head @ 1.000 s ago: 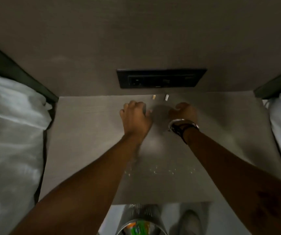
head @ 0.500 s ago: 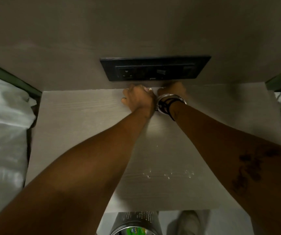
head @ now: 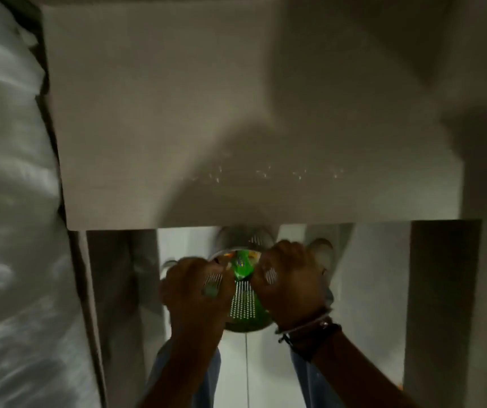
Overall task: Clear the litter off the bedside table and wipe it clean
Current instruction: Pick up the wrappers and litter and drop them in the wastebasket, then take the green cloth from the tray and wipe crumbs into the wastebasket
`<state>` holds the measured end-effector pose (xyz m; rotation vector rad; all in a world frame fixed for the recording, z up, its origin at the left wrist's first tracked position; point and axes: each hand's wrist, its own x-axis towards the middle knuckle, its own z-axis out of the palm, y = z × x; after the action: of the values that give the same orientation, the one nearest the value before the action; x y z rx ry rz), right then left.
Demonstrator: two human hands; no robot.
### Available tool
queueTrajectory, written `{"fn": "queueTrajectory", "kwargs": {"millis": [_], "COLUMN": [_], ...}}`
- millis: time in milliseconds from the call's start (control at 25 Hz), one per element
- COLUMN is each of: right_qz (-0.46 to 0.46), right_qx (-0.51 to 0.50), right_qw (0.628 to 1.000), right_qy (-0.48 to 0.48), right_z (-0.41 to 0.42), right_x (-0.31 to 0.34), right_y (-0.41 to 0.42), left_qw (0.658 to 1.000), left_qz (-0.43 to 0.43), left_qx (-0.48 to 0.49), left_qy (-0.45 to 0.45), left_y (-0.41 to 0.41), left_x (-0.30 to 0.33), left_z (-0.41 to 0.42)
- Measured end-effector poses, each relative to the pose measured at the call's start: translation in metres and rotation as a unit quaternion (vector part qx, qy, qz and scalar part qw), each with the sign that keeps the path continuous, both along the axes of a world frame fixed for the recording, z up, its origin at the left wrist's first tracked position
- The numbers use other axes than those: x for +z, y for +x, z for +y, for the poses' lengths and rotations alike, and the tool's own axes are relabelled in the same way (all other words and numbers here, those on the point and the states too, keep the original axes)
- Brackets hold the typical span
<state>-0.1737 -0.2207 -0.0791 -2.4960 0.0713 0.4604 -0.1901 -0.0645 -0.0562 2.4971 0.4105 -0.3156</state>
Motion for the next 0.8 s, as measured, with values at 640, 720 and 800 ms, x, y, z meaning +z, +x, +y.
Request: {"fn": "queueTrajectory", "kwargs": {"millis": [640, 720, 800], "right_qz": [-0.31, -0.295, -0.255], "right_qx": [0.25, 0.318, 0.371], "right_qw": [0.911, 0.894, 0.89], "right_qy": [0.111, 0.112, 0.069], "right_z": [0.261, 0.35, 0.421], "right_x": [0.184, 0.211, 0.217], "right_y": [0.144, 0.162, 0.173], "left_qw": [0.91, 0.909, 0.943], "left_qz": [-0.353, -0.3, -0.131], "left_qx": [0.173, 0.247, 0.276], "left_qy": [0.132, 0.152, 0.133], "left_y": [0.057, 0.084, 0.112], "left_x": [0.16, 0.184, 0.184], "left_z": [0.234, 0.312, 0.374]}}
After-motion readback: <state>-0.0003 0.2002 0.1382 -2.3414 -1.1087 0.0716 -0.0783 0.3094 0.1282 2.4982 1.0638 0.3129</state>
